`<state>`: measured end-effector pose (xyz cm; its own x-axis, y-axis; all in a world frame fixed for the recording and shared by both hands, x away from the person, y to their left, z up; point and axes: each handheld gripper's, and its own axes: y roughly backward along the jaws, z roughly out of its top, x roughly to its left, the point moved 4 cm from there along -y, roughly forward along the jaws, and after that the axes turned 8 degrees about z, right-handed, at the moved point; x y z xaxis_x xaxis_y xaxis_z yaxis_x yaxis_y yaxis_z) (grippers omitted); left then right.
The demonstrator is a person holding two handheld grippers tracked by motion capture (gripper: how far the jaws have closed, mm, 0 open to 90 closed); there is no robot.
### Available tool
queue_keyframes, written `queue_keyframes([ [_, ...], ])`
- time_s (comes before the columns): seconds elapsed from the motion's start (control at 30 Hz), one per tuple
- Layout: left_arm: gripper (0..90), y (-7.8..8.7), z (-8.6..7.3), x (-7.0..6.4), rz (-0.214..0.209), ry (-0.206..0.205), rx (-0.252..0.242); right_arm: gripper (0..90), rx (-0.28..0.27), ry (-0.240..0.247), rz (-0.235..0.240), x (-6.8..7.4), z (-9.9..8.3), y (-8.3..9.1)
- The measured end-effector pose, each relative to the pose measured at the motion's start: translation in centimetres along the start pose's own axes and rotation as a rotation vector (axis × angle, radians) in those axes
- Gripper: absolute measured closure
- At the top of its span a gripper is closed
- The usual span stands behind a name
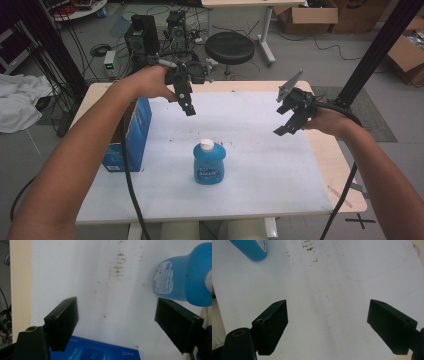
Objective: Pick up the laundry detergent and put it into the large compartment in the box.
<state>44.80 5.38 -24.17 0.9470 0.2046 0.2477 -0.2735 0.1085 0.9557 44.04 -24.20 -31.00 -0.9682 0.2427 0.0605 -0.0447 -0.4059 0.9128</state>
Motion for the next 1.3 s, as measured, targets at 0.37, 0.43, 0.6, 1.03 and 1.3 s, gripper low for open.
queue_keyframes([
  [0.37, 20.0, 1.7, 0.4, -2.2, -0.023, -0.055, -0.029, 16.4, -0.005, 0.010, 0.005, 0.1, -0.1, -0.3],
  [0.43, 20.0, 2.0, 0.6, -2.7, -0.022, -0.070, -0.037, 16.4, -0.002, 0.010, 0.007, 0.2, -0.1, -0.4],
  [0.6, 20.0, 2.5, 1.1, -4.0, -0.028, -0.114, -0.042, 16.4, -0.003, 0.010, 0.009, 0.3, -0.1, -0.4],
  [1.03, 19.8, 2.8, 1.5, -6.5, -0.078, -0.141, -0.055, 16.5, -0.006, 0.018, 0.006, 0.5, 0.0, -0.3],
  [1.3, 20.0, 2.1, 1.8, -8.1, -0.117, -0.161, -0.055, 16.5, -0.010, 0.017, 0.003, 0.6, -0.1, -0.2],
])
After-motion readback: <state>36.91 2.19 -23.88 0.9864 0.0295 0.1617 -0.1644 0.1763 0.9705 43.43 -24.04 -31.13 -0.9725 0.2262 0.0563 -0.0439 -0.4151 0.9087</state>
